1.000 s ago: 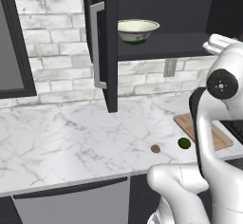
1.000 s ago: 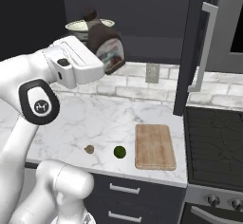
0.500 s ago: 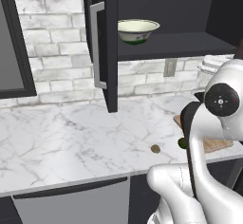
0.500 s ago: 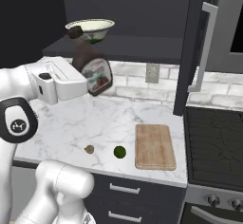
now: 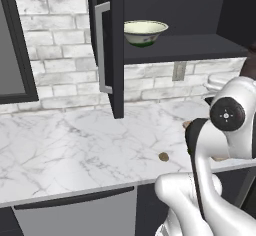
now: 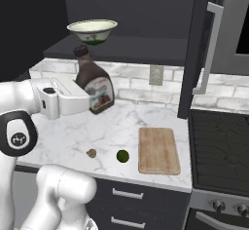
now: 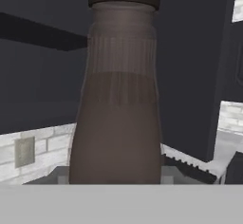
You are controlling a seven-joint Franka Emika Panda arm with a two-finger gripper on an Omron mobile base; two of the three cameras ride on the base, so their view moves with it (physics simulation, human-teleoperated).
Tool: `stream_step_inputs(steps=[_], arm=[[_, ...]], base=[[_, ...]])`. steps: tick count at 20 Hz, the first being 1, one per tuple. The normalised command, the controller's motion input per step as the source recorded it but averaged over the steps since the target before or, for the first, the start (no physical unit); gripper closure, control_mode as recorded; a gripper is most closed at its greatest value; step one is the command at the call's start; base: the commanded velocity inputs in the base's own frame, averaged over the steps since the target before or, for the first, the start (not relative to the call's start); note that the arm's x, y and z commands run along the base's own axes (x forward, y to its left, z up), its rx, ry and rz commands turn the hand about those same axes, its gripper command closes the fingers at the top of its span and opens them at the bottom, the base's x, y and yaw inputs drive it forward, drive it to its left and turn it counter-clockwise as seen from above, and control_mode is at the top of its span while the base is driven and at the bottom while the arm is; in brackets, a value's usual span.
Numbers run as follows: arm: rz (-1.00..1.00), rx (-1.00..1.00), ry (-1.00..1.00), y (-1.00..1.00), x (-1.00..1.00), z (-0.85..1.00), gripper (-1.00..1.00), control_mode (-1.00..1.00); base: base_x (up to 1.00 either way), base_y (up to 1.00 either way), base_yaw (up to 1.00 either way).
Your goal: Open the cabinet. Place the bowl and condiment on the counter. Then place the lime and garlic on the cutting board.
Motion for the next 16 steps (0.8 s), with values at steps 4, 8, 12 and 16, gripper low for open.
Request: stream_step_inputs(steps=[4, 8, 12, 16], arm=[[0.00, 0.00, 0.07, 0.01, 0.11, -0.52, 1.00, -1.00], [0.00, 0.00, 0.04, 0.13, 0.22, -0.54, 1.00, -1.00], [0.00, 0.00, 0.00, 0.17, 0.19, -0.63, 1.00, -1.00], [0.00, 0.00, 0.00, 0.06, 0.27, -0.76, 1.00, -1.00]], base=[[0.00, 0.00, 0.00], [0.00, 0.00, 0.00], [0.00, 0.00, 0.00], [0.00, 0.00, 0.00]])
